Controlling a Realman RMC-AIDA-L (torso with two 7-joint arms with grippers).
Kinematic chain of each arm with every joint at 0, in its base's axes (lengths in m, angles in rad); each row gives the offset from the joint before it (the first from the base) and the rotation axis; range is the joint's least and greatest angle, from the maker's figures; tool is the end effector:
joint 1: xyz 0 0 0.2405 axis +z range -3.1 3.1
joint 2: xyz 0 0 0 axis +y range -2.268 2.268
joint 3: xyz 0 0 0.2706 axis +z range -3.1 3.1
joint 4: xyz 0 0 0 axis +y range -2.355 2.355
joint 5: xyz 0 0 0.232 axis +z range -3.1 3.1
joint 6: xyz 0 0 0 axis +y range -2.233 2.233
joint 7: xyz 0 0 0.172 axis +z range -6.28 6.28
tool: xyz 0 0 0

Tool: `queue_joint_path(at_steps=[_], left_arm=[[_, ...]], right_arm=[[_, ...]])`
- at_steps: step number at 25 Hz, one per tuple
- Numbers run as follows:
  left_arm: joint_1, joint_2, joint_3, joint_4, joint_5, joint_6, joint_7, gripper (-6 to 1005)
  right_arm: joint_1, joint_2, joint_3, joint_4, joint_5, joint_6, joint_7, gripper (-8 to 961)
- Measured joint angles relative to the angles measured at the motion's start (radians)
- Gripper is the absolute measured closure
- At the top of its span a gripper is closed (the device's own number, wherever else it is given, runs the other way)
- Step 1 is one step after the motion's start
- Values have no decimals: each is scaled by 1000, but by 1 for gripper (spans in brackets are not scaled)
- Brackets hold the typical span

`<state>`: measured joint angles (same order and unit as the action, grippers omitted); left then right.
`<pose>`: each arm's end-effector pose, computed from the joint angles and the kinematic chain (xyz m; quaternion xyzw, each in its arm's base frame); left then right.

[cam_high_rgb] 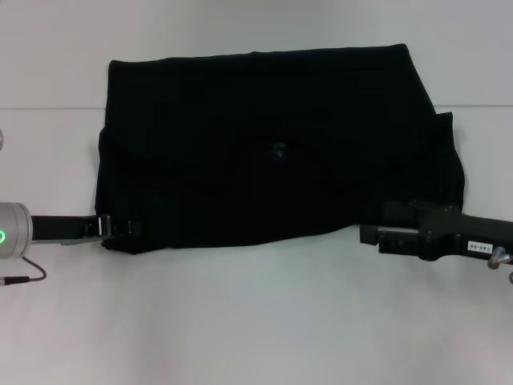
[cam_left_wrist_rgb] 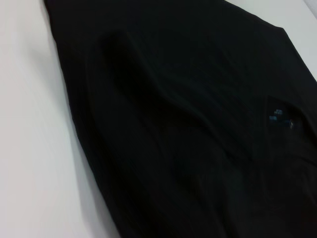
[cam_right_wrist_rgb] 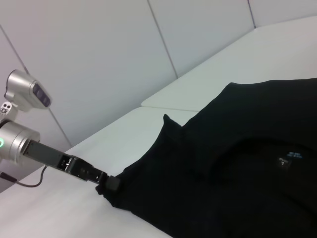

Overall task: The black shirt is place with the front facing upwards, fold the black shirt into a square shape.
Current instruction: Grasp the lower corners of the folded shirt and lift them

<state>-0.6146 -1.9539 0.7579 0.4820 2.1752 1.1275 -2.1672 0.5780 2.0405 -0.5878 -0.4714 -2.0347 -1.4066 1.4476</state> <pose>-0.3499 0.4140 -0.0160 -0.7733 -0.5837 -0.1297 0.2109 0.3007 0.3803 -0.0401 -0.9010 0.3209 0.2422 0.1627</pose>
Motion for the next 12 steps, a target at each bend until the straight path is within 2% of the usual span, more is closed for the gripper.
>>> queue_joint_path(at_steps=[3, 5, 8, 12], left_arm=[[0, 2, 0, 0, 0, 6, 0, 600], [2, 5, -3, 0, 0, 10, 0, 700], [4, 9, -10, -2, -3, 25, 0, 900], [6, 13, -12, 1, -7, 52, 2, 956]], right_arm=[[2, -13, -4, -18, -2, 9, 64, 10], [7, -30, -8, -51, -23, 20, 160, 10], [29, -67, -9, -135, -119, 24, 365, 10], [97, -122, -9, -247, -338, 19, 679, 11]])
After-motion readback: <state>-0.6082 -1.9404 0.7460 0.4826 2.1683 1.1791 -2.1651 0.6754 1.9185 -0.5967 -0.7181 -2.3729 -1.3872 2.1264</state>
